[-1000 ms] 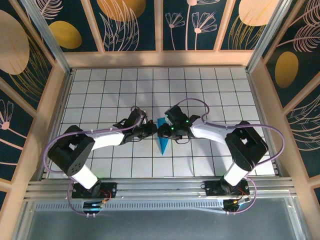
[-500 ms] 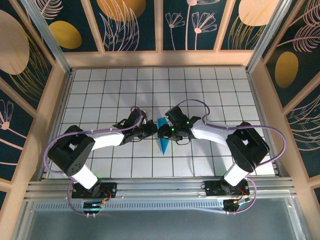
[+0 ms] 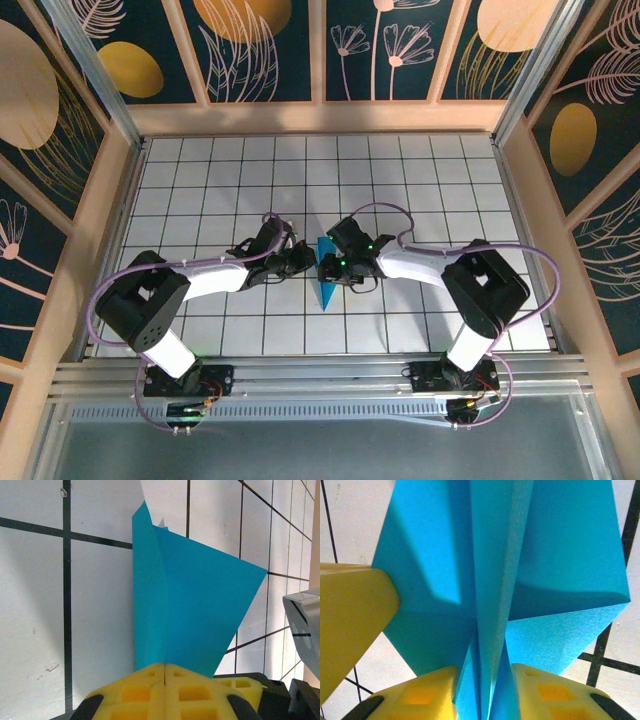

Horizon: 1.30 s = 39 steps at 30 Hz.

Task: Fold a paper plane with a square sheet of paper (fold left side to right side)
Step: Pick up the paper plane at the center of the table.

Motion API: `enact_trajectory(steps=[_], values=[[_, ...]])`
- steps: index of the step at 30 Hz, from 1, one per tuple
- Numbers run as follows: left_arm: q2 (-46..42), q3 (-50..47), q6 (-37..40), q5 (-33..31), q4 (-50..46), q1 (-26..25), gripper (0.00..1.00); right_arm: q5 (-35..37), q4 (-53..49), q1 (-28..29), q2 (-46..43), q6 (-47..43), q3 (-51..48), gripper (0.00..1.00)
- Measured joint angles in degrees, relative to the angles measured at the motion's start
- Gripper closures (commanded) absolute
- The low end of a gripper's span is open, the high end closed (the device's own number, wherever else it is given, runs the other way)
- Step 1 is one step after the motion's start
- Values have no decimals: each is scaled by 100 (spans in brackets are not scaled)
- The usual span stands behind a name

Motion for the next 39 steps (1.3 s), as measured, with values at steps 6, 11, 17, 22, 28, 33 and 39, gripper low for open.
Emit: enact_trajectory(steps=[6, 11, 17, 22, 28, 33, 39], values=[[28, 0, 0, 0, 0, 0, 100, 0, 0, 2, 87, 2, 0, 72], [33, -7, -4, 0, 24, 0, 100, -2, 2, 26, 216, 20, 0, 76], [35, -28, -22, -2, 37, 0, 100, -20, 4, 63, 286, 50, 46, 79], [35, -33, -22, -2, 37, 0, 100, -22, 15, 96, 323, 111, 76, 83], [33, -39, -39, -11, 37, 0, 84, -42, 22, 109, 328, 155, 109, 94], [-205, -136, -46, -234, -9, 0, 60, -17, -66, 111, 328, 146, 245, 99], [-1523, -184, 142, -1104, -498, 0, 44, 149, -568, -17, 328, -7, 826, 99]])
